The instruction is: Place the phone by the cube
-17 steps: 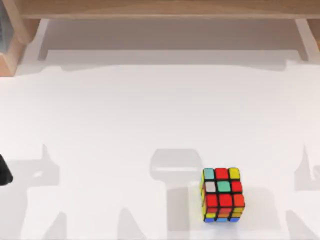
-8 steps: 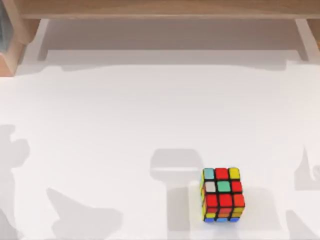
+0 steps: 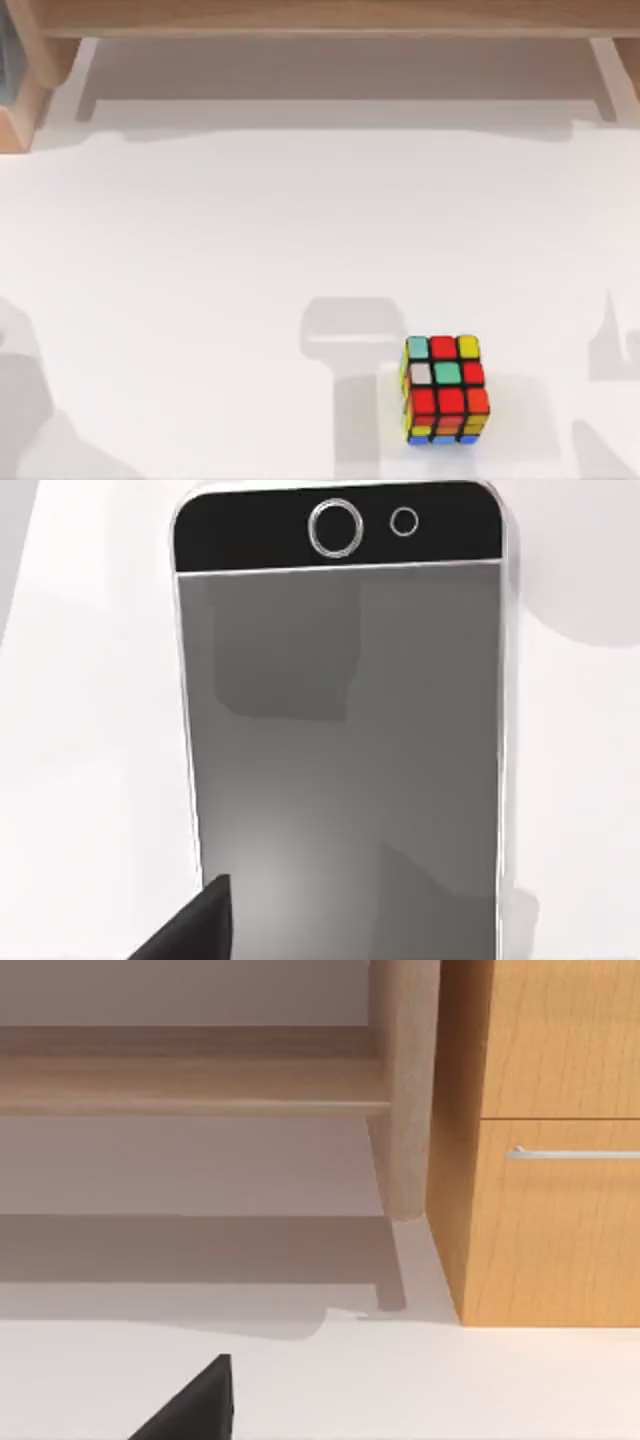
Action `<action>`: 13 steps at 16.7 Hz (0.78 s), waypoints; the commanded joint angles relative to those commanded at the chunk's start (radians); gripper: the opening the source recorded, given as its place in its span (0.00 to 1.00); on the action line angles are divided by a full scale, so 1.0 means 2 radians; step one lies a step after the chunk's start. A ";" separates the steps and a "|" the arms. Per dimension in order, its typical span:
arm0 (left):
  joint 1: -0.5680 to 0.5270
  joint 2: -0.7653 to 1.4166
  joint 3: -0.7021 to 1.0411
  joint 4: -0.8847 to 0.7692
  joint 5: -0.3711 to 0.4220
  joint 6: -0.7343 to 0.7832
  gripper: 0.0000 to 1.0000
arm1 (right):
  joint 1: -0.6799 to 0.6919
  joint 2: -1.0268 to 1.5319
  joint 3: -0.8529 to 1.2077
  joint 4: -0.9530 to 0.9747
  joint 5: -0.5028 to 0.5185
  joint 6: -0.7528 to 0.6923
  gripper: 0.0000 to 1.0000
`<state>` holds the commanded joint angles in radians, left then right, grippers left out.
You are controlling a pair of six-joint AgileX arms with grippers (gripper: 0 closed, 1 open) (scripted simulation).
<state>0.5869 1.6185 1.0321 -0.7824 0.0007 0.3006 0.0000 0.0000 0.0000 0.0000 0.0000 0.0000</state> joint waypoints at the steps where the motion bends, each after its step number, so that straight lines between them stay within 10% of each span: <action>1: 0.012 0.033 0.020 -0.015 0.000 0.006 1.00 | 0.000 0.000 0.000 0.000 0.000 0.000 1.00; 13: 0.042 0.123 0.069 -0.047 0.000 0.021 1.00 | 0.000 0.000 0.000 0.000 0.000 0.000 1.00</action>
<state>0.6707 1.8638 1.1692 -0.8771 0.0008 0.3417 0.0000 0.0000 0.0000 0.0000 0.0000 0.0000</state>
